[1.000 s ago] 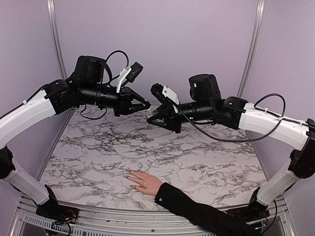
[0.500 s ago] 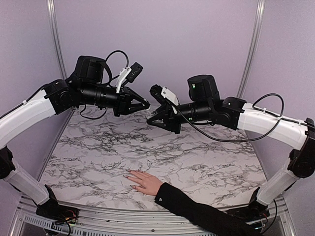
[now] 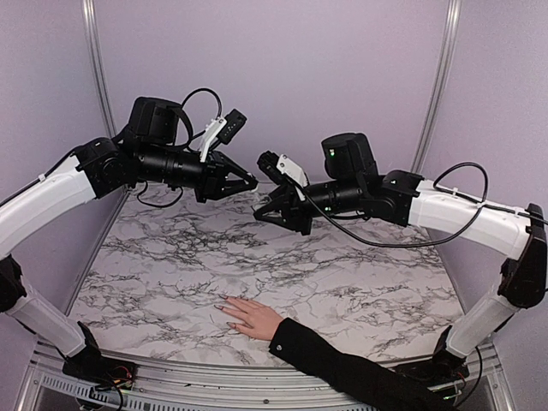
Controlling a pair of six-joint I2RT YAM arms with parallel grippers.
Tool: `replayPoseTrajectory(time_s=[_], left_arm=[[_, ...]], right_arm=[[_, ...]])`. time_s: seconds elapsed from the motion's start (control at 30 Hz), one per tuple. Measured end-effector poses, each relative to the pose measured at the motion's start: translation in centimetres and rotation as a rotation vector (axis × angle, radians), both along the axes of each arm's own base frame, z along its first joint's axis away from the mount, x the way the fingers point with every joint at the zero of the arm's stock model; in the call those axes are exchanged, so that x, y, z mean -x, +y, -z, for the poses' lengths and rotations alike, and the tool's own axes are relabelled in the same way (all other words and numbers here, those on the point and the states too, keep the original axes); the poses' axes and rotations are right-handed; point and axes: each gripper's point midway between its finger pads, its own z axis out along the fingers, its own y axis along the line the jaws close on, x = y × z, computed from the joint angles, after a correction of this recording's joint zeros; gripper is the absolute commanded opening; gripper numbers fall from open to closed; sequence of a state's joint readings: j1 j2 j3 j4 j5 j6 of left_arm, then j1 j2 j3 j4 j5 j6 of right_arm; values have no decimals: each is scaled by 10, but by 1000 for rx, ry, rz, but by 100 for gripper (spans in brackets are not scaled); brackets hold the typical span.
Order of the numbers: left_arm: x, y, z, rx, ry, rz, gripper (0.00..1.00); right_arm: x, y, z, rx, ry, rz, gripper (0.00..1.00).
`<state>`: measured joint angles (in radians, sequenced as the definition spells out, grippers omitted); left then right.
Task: Paint the nails
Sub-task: Unscrew the nail polish bottle.
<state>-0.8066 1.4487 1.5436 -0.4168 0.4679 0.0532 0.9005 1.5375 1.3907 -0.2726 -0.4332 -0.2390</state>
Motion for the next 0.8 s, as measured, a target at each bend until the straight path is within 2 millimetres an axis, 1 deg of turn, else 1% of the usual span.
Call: replayPoseTrajectory(time_s=[0.23, 0.8], left_arm=[[1, 5, -8, 16, -11, -1, 0], [4, 4, -8, 20, -8, 11, 0]], right_arm=[[-1, 1, 2, 2, 4, 1, 0], [-1, 1, 2, 2, 4, 1, 0]])
